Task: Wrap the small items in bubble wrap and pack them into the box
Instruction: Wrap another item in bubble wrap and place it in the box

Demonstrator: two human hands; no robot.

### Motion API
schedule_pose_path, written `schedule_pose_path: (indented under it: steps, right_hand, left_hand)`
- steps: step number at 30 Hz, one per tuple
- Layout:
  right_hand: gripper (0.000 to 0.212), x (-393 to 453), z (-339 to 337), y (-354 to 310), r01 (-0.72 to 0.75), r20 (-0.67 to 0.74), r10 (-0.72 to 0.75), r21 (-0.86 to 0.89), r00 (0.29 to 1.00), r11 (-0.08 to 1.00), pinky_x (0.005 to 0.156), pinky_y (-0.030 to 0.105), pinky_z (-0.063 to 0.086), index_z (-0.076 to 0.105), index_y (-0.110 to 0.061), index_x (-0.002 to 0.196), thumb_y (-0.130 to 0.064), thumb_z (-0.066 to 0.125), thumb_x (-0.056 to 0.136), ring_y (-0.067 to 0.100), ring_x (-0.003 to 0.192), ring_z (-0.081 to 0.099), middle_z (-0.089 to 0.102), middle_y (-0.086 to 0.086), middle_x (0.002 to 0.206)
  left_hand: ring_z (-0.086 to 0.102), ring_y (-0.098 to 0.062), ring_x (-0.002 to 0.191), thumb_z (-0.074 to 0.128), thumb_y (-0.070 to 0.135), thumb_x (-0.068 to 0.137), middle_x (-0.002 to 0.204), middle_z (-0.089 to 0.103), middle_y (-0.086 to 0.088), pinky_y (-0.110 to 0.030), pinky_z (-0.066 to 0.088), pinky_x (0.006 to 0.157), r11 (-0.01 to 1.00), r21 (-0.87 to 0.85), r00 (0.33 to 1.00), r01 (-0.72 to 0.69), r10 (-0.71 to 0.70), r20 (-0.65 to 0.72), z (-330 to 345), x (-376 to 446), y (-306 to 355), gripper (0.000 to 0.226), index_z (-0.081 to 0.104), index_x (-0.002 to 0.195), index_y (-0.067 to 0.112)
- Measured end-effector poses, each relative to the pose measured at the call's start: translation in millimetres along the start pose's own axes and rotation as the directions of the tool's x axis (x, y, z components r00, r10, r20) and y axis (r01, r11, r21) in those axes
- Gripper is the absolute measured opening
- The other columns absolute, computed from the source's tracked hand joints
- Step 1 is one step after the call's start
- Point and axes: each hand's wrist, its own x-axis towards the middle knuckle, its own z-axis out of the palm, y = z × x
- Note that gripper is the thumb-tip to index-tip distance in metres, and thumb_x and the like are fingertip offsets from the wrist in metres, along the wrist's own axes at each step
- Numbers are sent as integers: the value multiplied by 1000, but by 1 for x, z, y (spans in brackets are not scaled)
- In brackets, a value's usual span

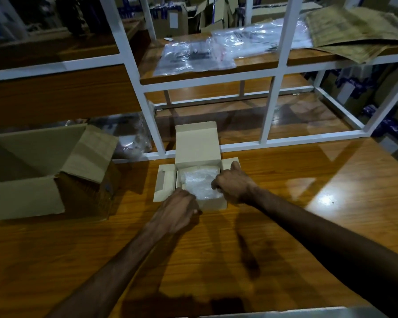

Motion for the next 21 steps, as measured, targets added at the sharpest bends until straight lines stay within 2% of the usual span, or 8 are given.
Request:
schedule_pose_path:
  steps: [2, 4, 6, 10, 14, 17, 21]
  right_hand:
    - [40, -4, -2, 2, 22, 50, -20, -30, 999, 999, 113, 55, 25, 62, -29, 134, -17, 67, 96, 21, 135, 52, 64, -3, 136]
    - [45, -5, 1, 1, 31, 93, -30, -4, 995, 1000, 114, 58, 23, 60, -28, 139, -12, 64, 97, 22, 141, 47, 59, -2, 145]
    - [43, -3, 8, 3, 22, 96, -29, 71, 995, 997, 111, 58, 24, 62, -27, 136, -7, 59, 97, 20, 138, 50, 63, -6, 142]
    - [34, 0, 10, 8, 45, 131, -64, 144, 989, 989, 102, 53, 25, 67, -30, 115, -4, 57, 96, 17, 123, 56, 68, -15, 118]
    - [27, 9, 10, 12, 104, 146, -122, 125, 982, 987, 97, 48, 27, 70, -22, 110, -4, 60, 93, 20, 116, 60, 71, -7, 116]
    - [32, 14, 10, 10, 129, 153, -145, 110, 977, 986, 99, 48, 29, 72, -21, 116, -4, 57, 93, 23, 114, 60, 71, -1, 114]
    - [35, 14, 12, 5, 117, 100, -128, 108, 987, 987, 110, 50, 31, 69, -24, 128, -9, 63, 97, 24, 130, 52, 59, 3, 134]
  left_hand:
    - [49, -22, 133, 62, 34, 101, 146, 57, -5, -37, 40, 112, 1000, 6, 1000, -18, 18, 5, 3, 0, 3, 51, 54, 148, 16]
    - [49, -21, 131, 62, 39, 99, 146, 55, -4, -38, 42, 112, 999, 32, 999, -24, 23, 32, 8, 2, 7, 55, 53, 149, 17]
    - [51, -20, 126, 61, 43, 97, 143, 57, -2, -40, 46, 108, 998, 54, 999, -15, 13, 48, 12, 5, 8, 55, 54, 146, 19]
    - [56, -20, 117, 58, 44, 90, 133, 63, -2, -43, 50, 99, 998, 57, 996, 19, -24, 87, 12, 13, 12, 55, 59, 139, 19]
    - [58, -21, 101, 51, 51, 85, 111, 65, 0, -43, 54, 85, 991, 122, 993, 44, -57, 105, 10, 24, 21, 45, 70, 114, 22]
    - [59, -18, 89, 48, 54, 82, 98, 64, 2, -37, 54, 75, 989, 135, 989, 55, -72, 127, 15, 28, 23, 44, 73, 102, 23]
    - [63, -16, 79, 62, 46, 81, 92, 66, 3, -34, 59, 75, 990, 16, 978, 141, -142, 152, 21, 29, 29, 34, 68, 103, 20]
